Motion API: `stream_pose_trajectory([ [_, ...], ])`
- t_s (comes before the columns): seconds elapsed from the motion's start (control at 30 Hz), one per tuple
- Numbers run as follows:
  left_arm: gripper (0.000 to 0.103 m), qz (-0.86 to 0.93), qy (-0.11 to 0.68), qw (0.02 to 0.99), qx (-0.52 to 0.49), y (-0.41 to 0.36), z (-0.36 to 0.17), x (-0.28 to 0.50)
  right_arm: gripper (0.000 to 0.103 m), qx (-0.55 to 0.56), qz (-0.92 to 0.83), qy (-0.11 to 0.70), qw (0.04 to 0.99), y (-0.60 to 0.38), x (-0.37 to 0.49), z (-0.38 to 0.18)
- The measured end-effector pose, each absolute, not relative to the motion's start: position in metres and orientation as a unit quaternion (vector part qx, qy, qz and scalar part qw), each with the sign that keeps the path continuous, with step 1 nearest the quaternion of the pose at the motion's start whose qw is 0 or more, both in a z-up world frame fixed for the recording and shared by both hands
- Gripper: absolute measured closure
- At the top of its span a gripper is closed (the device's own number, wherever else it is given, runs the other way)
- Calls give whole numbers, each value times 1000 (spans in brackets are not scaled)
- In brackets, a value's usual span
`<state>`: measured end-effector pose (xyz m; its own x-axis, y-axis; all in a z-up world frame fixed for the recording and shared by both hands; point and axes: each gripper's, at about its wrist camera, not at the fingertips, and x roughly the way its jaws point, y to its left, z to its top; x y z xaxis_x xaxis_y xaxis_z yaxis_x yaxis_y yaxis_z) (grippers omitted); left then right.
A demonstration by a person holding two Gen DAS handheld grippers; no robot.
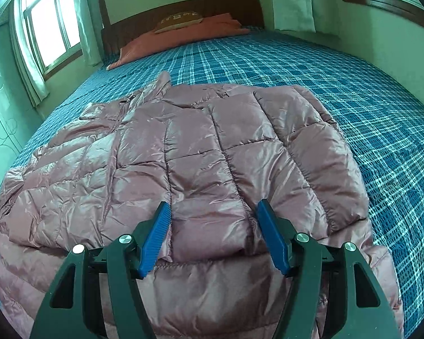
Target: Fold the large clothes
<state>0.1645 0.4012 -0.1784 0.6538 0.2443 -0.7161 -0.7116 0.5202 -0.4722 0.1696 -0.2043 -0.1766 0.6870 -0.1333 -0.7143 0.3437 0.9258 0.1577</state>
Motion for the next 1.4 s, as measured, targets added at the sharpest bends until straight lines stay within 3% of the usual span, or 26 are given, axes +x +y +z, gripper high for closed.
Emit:
stream_pose_trajectory([
  [0.2,95,272,275,874,-294,365,-137,192,40,146,-130,366,910,-206,167,-177],
  [0.5,96,107,288,938,-157,209,-93,275,40,163,-120,362,910,-213,164,-179],
  [0.77,96,6,311,949,-45,62,-109,313,40,175,-113,359,910,-219,162,-180],
  [1.1,96,-25,379,925,21,-28,-181,331,39,174,-112,363,908,-221,163,-182],
  [1.17,94,-28,386,922,30,-42,-186,325,38,174,-110,364,908,-220,165,-181],
  [1.27,75,-44,379,924,26,-48,-176,316,36,169,-109,368,908,-217,168,-181],
  [1.33,56,-56,374,926,17,-47,-164,304,36,167,-110,371,907,-215,169,-180],
  [1.4,51,-66,365,929,9,-41,-152,291,36,164,-114,372,906,-214,168,-176],
])
